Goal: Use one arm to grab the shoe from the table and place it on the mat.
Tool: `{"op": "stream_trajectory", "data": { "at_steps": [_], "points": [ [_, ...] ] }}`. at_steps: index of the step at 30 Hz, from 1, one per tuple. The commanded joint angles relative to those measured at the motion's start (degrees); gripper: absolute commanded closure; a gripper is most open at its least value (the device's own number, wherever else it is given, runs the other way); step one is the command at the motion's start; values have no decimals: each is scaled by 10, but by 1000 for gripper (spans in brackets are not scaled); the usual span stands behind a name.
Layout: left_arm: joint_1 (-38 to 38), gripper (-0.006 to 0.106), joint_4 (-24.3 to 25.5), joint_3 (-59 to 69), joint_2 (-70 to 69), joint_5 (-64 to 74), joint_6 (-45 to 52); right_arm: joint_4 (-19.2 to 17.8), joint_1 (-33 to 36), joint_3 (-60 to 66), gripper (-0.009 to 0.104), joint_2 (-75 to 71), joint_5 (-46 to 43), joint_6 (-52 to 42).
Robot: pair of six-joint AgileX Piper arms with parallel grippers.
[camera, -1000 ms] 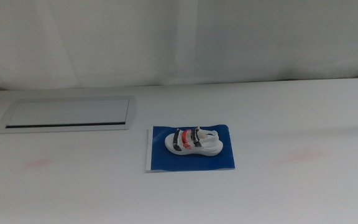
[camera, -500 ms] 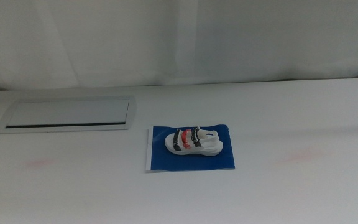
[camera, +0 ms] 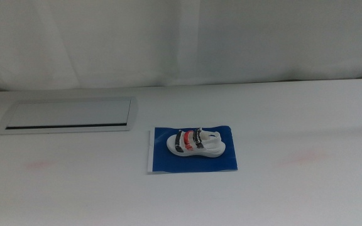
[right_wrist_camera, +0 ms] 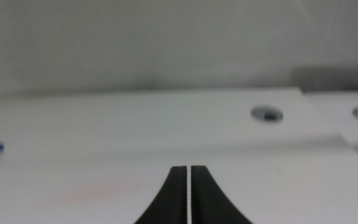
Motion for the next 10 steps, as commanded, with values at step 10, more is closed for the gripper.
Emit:
{"op": "stream_trajectory", "data": {
  "at_steps": [10],
  "points": [
    [1,103,-3,23,-11,-2,-4,9,-2,22,97,-3,-57,-4]
  ]
}}
